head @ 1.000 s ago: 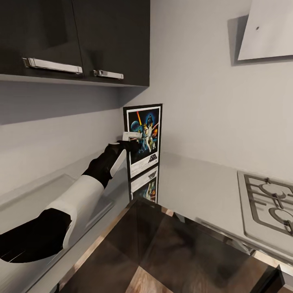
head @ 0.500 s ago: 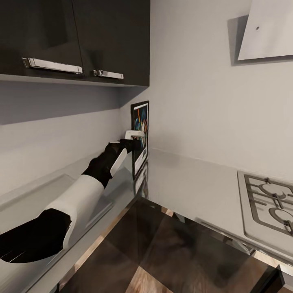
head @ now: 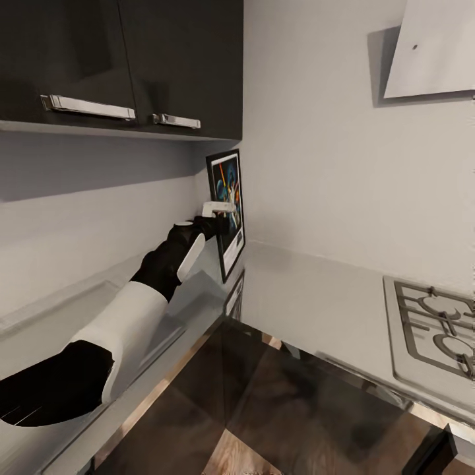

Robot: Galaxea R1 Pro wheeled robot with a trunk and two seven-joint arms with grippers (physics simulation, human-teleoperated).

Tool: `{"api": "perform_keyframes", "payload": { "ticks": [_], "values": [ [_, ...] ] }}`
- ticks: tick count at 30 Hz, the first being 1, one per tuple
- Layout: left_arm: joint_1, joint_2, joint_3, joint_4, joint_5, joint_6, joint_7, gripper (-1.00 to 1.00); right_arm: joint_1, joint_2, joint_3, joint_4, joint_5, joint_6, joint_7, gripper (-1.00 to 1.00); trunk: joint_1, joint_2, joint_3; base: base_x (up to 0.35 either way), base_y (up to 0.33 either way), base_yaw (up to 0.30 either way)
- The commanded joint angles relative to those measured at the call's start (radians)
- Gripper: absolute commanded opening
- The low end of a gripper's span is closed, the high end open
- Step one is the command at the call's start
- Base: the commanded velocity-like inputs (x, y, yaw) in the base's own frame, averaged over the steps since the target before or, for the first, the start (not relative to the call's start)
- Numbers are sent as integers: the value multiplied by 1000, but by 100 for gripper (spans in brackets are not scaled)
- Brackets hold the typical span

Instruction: Pick up the poster from the kitchen countertop and hang it on one of the wall nails in the kitchen.

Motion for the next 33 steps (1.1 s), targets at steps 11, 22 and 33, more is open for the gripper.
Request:
{"api": "perform_keyframes", "payload": {
  "ticks": [11,22,33],
  "values": [
    [-1,0,-2,-1,7,5,7,-100,1,-1,-2,-2,1,-3,0,100,0,-1,-1,-316,0,0],
    [-1,0,-2,-1,7,5,5,-100,1,-4,-2,-3,1,-3,0,100,0,-1,-1,-340,0,0],
    [-1,0,-27,-2,7,5,5,-100,1,-6,-4,-5,-1,-4,-1,100,0,-1,-1,-341,0,0]
  ]
}}
